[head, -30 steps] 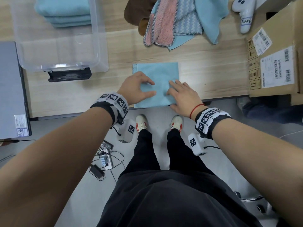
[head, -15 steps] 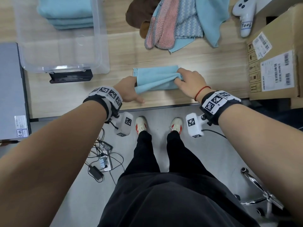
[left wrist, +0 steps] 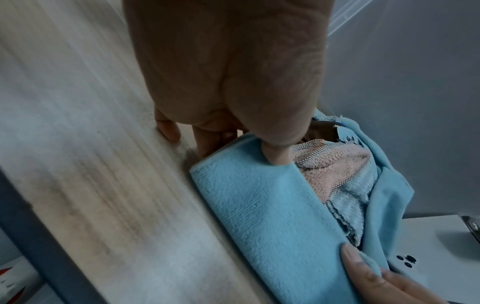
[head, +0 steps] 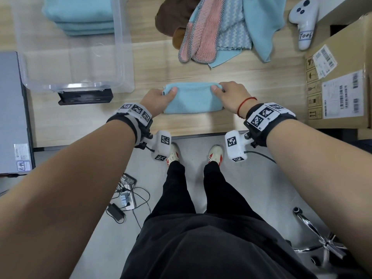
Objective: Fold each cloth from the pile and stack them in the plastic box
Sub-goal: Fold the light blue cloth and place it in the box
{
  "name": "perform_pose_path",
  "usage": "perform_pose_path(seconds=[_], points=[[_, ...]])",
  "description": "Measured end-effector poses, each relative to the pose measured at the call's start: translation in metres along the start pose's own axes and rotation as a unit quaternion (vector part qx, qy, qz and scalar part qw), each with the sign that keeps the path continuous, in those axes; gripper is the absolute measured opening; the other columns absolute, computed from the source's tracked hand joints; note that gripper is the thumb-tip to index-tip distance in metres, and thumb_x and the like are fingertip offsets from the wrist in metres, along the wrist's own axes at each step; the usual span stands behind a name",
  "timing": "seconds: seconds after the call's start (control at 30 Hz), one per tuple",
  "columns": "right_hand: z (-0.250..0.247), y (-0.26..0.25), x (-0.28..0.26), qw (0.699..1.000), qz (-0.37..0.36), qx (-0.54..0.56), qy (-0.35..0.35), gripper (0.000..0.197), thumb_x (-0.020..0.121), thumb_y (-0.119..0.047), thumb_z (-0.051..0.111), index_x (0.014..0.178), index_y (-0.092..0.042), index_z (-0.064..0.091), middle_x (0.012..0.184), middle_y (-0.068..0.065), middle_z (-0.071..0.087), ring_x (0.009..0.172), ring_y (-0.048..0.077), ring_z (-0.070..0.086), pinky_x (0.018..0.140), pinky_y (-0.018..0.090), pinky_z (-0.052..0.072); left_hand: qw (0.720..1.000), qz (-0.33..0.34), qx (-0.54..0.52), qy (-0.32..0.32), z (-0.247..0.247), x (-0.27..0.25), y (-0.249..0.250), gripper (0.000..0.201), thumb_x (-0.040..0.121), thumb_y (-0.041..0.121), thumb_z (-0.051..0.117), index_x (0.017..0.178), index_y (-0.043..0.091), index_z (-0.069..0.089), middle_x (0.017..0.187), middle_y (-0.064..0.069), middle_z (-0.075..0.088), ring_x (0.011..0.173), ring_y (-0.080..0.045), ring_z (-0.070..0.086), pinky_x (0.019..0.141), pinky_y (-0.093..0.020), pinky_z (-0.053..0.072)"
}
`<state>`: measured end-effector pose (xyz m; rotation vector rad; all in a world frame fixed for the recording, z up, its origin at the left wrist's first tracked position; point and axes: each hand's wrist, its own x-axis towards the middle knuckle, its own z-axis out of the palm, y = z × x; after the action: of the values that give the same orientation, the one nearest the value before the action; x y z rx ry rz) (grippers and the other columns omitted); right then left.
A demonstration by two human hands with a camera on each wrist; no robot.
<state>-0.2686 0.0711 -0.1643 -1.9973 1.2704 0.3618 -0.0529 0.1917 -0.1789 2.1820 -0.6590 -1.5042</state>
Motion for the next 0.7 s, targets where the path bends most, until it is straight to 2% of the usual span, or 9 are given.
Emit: perform_pose_path(seconds=[0.13,0.17,0.23,0.3,0.37,0.47,0.57,0.63,0.7], points=[[0.003,-0.002,0.004,0.998,0.046,0.029,-0.005,0.040,0.102,-0.042,0.036,0.087,-0.010,0.054,0.089,0.011,0.056,0.085,0.028,0.049,0.070,0.030,0.031,0.999,-0.022,0.023,0.024,0.000,0.010,0.004,0.064,0.072,0.072,0.052,0.087,0.010,0.058,0.091,-0.008,0.060,0.085,-0.023,0.058,0.093,-0.045,0.048],[0.003,-0.003,0.006,0.998,0.057,0.035,-0.005,0.040,0.101,-0.042,0.036,0.087,-0.008,0.054,0.088,0.012,0.056,0.084,0.029,0.049,0.070,0.030,0.031,0.999,-0.025,0.025,0.026,-0.001,0.012,0.004,0.060,0.076,0.070,0.053,0.085,0.010,0.057,0.091,-0.008,0.059,0.085,-0.023,0.057,0.091,-0.044,0.049],[0.005,-0.002,0.011,0.997,0.071,0.038,-0.003,0.042,0.100,-0.041,0.038,0.080,-0.007,0.053,0.086,0.012,0.055,0.083,0.029,0.049,0.069,0.030,0.030,0.998,-0.035,0.044,0.037,0.001,0.017,0.002,0.054,0.084,0.065,0.053,0.079,0.012,0.053,0.088,-0.007,0.056,0.083,-0.023,0.054,0.080,-0.038,0.046],[0.006,-0.003,0.015,0.996,0.081,0.029,-0.002,0.044,0.099,-0.039,0.039,0.069,-0.009,0.048,0.082,0.012,0.055,0.082,0.029,0.048,0.068,0.029,0.030,0.994,-0.045,0.079,0.058,0.004,0.019,0.002,0.052,0.089,0.062,0.050,0.070,0.014,0.047,0.078,-0.005,0.053,0.080,-0.023,0.051,0.070,-0.032,0.040],[0.007,-0.005,0.020,0.996,0.093,0.010,0.002,0.045,0.099,-0.039,0.040,0.068,-0.008,0.048,0.081,0.011,0.054,0.080,0.028,0.047,0.067,0.029,0.030,0.991,-0.053,0.104,0.070,0.005,0.019,0.005,0.053,0.092,0.059,0.045,0.066,0.013,0.045,0.072,-0.002,0.051,0.082,-0.023,0.052,0.070,-0.030,0.038],[0.012,-0.007,0.029,0.994,0.111,-0.005,0.012,0.040,0.097,-0.043,0.042,0.082,-0.008,0.055,0.088,0.013,0.058,0.080,0.027,0.047,0.068,0.029,0.033,0.987,-0.056,0.136,0.062,0.005,0.021,0.007,0.054,0.094,0.058,0.041,0.071,0.010,0.050,0.084,-0.007,0.058,0.085,-0.024,0.054,0.073,-0.029,0.039],[0.017,-0.007,0.031,0.991,0.126,-0.007,0.036,0.042,0.094,-0.047,0.047,0.095,-0.007,0.060,0.100,0.016,0.064,0.085,0.031,0.054,0.070,0.030,0.038,0.982,-0.043,0.178,0.051,0.003,0.022,0.007,0.056,0.096,0.056,0.038,0.065,0.011,0.045,0.069,-0.002,0.051,0.079,-0.024,0.052,0.067,-0.029,0.036],[0.020,-0.006,0.028,0.991,0.118,0.012,0.061,0.039,0.094,-0.043,0.049,0.111,-0.008,0.055,0.106,0.017,0.064,0.094,0.034,0.058,0.073,0.032,0.041,0.973,-0.023,0.224,0.055,0.001,0.022,0.007,0.058,0.097,0.054,0.037,0.058,0.010,0.042,0.062,-0.002,0.046,0.075,-0.025,0.051,0.068,-0.030,0.034],[0.021,-0.004,0.024,0.992,0.091,0.034,0.082,0.031,0.095,-0.035,0.050,0.116,-0.012,0.048,0.101,0.013,0.062,0.091,0.033,0.058,0.071,0.032,0.040,0.960,0.007,0.272,0.068,-0.001,0.022,0.005,0.060,0.098,0.052,0.037,0.053,0.011,0.036,0.056,-0.002,0.042,0.068,-0.024,0.048,0.063,-0.030,0.033]])
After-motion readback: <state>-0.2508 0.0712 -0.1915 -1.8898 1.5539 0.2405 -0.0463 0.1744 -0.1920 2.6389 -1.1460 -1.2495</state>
